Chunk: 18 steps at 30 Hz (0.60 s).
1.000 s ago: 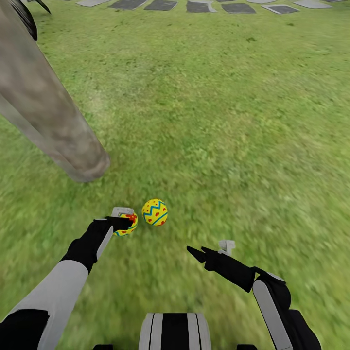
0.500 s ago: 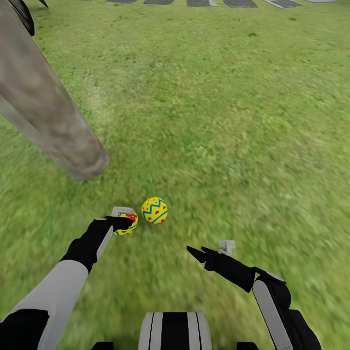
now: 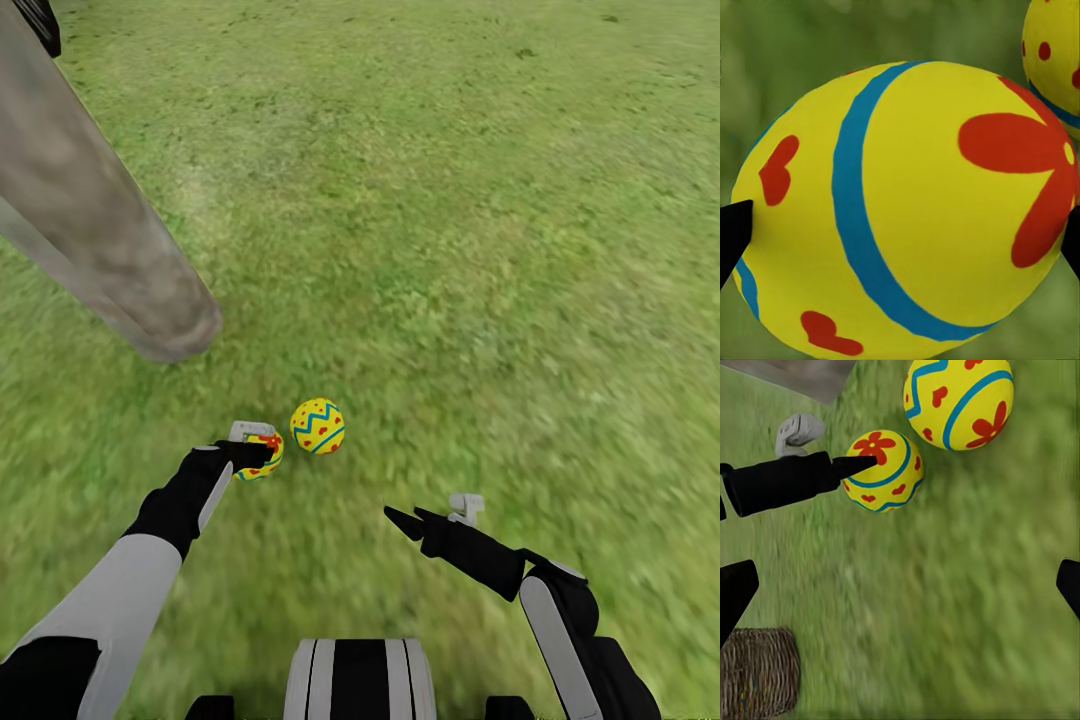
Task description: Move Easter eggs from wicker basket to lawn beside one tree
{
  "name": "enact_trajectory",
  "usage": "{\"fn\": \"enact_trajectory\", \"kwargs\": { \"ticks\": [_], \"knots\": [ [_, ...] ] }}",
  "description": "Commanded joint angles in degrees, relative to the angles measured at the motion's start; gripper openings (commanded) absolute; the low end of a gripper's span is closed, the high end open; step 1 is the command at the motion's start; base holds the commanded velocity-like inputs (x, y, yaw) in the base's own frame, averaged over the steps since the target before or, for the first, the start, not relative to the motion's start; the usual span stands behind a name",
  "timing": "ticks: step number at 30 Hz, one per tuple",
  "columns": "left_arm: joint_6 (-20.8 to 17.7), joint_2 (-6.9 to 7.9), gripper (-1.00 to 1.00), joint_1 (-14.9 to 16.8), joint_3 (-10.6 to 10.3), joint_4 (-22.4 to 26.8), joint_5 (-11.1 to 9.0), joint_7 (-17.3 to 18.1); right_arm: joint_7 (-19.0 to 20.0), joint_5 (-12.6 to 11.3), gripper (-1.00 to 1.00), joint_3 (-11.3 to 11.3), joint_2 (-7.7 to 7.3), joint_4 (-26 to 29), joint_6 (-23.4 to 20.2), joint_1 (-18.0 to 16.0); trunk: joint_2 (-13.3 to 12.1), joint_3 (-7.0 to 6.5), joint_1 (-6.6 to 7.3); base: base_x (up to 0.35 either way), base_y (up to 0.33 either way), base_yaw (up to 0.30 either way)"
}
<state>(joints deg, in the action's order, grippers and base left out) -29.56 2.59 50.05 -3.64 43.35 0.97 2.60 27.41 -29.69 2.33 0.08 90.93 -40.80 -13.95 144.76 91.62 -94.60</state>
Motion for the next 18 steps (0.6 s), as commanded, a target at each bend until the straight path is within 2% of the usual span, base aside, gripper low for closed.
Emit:
{"fn": "enact_trajectory", "kwargs": {
  "ticks": [1,11,12,18],
  "knots": [
    [-0.3,0.05,-1.00,0.0,-0.1,-1.3,-0.2,0.2,0.0,-0.2,1.00,0.0,0.01,0.0,-0.3,0.0,0.0,0.05,-0.01,0.000,0.000,0.000],
    [-0.2,0.05,-1.00,0.0,-0.1,-1.4,-0.2,0.2,0.0,-0.2,1.00,0.0,0.01,0.0,-0.3,0.0,0.0,0.05,-0.01,0.000,0.000,0.000],
    [-0.3,0.05,1.00,0.0,-0.1,-1.5,-0.2,0.2,0.0,-0.2,1.00,0.0,0.01,0.0,-0.3,0.0,0.0,0.05,-0.01,0.000,0.000,0.000],
    [-0.3,0.05,1.00,0.0,-0.1,-1.4,-0.2,0.2,0.0,-0.2,1.00,0.0,0.01,0.0,-0.3,0.0,0.0,0.05,-0.01,0.000,0.000,0.000]
  ]
}}
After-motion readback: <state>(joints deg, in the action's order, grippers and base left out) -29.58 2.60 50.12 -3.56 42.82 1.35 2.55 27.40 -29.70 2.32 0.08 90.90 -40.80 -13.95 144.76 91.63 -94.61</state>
